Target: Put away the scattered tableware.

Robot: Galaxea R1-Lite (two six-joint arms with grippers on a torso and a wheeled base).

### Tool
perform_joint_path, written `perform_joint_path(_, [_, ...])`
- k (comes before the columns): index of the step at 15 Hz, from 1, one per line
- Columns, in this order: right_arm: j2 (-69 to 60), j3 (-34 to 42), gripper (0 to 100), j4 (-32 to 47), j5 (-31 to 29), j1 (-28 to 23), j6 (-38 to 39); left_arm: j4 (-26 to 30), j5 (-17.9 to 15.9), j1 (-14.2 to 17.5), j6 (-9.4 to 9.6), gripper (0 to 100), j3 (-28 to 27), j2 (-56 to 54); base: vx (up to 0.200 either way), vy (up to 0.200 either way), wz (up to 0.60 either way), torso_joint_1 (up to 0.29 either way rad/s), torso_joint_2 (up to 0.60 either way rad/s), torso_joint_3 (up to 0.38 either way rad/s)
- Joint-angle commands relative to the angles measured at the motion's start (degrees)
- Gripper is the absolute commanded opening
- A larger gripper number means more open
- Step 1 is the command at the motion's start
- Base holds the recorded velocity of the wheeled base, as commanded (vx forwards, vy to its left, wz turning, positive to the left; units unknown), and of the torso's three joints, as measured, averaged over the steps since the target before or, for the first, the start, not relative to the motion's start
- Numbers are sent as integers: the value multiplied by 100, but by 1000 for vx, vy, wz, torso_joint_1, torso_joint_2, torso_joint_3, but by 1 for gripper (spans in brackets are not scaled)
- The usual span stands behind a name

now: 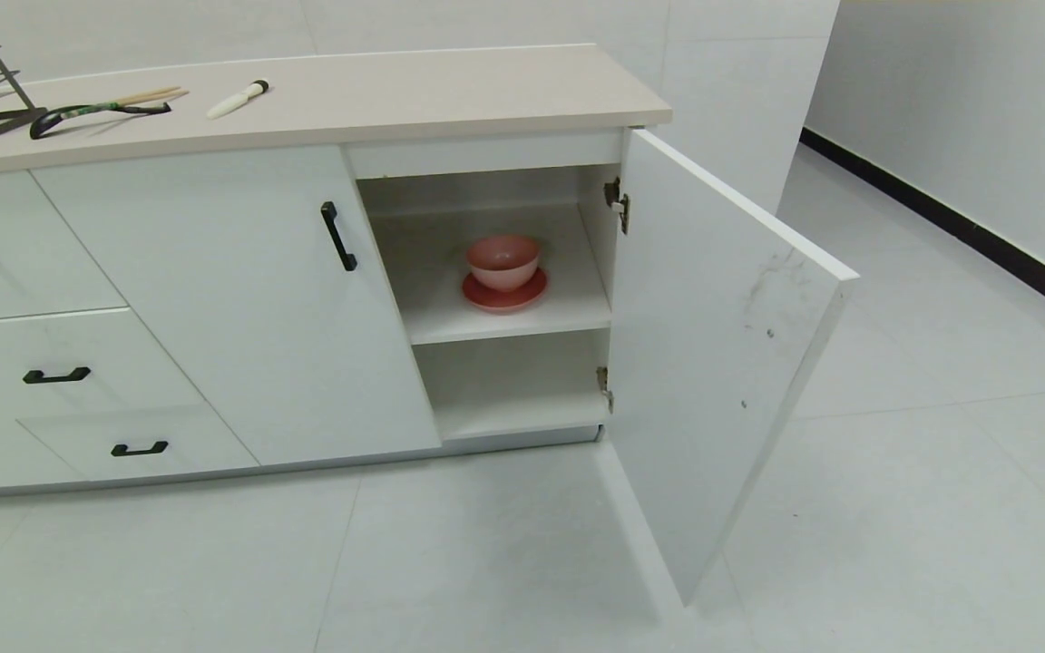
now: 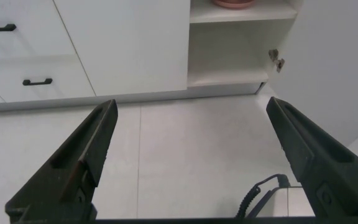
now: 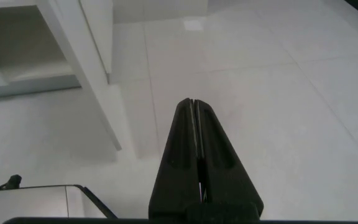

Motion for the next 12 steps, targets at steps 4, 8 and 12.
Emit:
perform_joint_path(4, [9, -18, 0, -1527, 306, 0, -489, 2, 2, 0, -4, 100, 0, 7, 0, 0, 0, 0, 0, 0])
perform_joint_path(8, [2180, -1204, 0, -1975, 1281, 395, -524, -6, 2, 0, -30, 100, 0, 7, 0, 0, 0, 0, 0, 0])
perform_joint_path(12, [4860, -325, 0, -6088, 1685, 536, -770, -6, 2, 0, -21, 100, 0, 7, 0, 0, 0, 0, 0, 0])
